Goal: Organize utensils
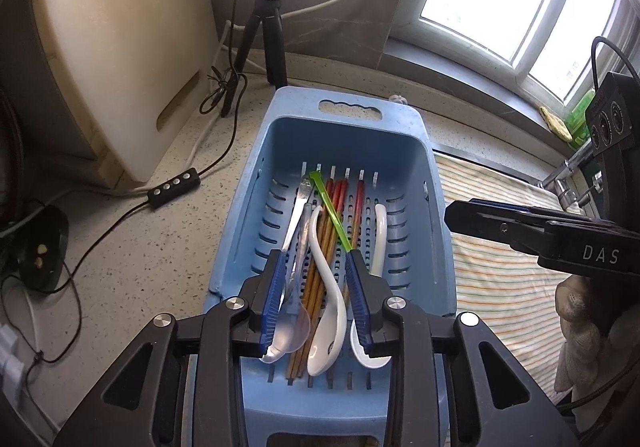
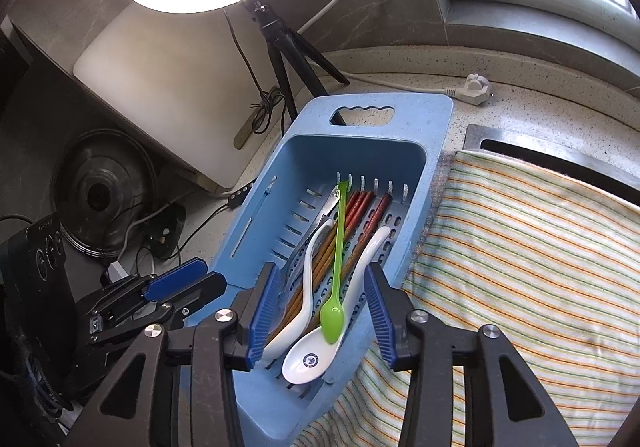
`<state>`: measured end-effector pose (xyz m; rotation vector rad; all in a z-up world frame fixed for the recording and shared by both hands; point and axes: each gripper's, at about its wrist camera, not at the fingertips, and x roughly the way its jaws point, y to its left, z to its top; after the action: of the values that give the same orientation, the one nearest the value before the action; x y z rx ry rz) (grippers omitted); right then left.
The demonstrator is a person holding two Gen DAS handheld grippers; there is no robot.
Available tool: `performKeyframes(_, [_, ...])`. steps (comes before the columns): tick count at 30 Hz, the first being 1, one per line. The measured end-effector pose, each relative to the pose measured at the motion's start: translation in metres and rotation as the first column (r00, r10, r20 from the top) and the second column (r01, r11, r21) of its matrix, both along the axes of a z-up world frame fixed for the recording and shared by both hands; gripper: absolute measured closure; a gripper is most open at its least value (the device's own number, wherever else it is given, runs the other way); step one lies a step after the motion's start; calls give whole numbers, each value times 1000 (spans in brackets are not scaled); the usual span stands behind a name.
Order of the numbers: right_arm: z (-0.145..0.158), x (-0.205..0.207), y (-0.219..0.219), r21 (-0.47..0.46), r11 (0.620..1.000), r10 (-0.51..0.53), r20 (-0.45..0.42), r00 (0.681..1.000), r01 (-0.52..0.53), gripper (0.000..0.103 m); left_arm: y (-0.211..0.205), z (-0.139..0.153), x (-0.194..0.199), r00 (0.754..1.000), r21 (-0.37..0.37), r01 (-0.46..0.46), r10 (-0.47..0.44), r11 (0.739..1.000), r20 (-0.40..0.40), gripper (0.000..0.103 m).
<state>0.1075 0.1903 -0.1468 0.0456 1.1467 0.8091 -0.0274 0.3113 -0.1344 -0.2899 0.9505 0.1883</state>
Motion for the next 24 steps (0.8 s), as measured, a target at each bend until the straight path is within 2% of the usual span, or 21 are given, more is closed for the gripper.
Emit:
performKeyframes(2, [3,-2,-4,-4,1000,6,26,1000,-5,57,-3,3,-4,1000,15,-16,16,1000,5,59])
performKeyframes(6, [7,-6,-12,-14,1000,25,56,998,-24,57,-9,9,-13,999,25,-43,43,999,16,55])
performKeyframes(10, [13,-11,-21,-24,999,45,92,995,-43,52,-17,17,-20,997,41,-69,67,997,34,44])
performKeyframes(13, [21,-16,-29,-15,998,56,126,991,-54,45,-24,25,-26,995,40,-84,81,996,52,44])
performKeyframes(16, [29,-21,-39,-5,998,61,157,986,-61,45,-32,32,-31,993,37,-95,93,995,70,44])
performKeyframes(19, [36,-24,-51,10,998,61,182,981,-64,44,-42,39,-37,990,57,-113,108,992,86,35])
performKeyframes(24, [45,-31,-71,10,998,65,225,972,-69,42,-60,48,-44,987,86,-141,133,986,95,34])
